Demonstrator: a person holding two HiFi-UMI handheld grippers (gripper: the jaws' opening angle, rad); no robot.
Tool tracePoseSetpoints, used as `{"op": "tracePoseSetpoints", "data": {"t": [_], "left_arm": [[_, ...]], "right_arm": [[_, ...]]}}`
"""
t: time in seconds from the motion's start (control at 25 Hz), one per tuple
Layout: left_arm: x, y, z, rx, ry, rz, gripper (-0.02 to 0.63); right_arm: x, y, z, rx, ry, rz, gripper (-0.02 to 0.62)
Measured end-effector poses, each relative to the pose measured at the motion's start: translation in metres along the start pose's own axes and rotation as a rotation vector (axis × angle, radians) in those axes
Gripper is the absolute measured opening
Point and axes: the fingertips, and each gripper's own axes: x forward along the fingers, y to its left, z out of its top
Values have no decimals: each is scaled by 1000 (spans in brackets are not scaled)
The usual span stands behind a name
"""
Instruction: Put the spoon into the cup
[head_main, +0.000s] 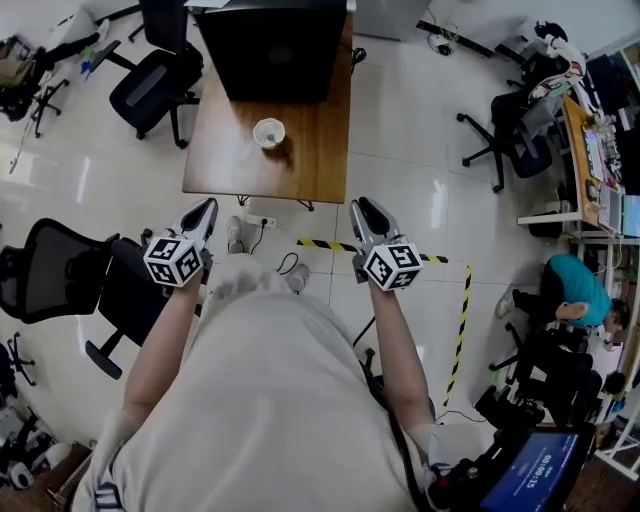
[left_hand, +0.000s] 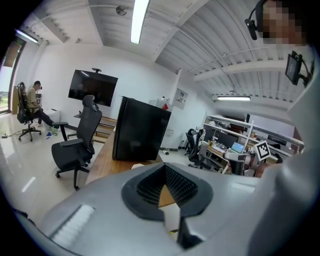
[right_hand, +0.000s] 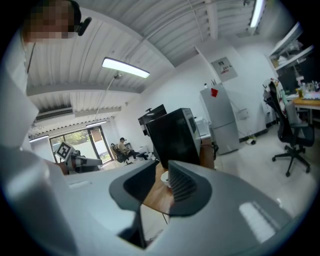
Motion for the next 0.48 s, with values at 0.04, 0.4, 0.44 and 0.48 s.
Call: {"op": "tracePoseSetpoints", "data": {"t": [0.04,0.4,0.44,0.48], "left_arm": [[-5,0,-2,-3,-2,10,5],[-25,6,-16,-43,-4,48,5],[-24,8,-16,-48,-4,44,5],[-24,10,-16,-53,-5,38,5]], "right_arm": [[-3,0,-2,2,2,1,72],[-13,8,-17,62,-18,37,66],[-11,11,-19,62,-14,39,66],[-9,14,-20,58,-8,39,66]]}}
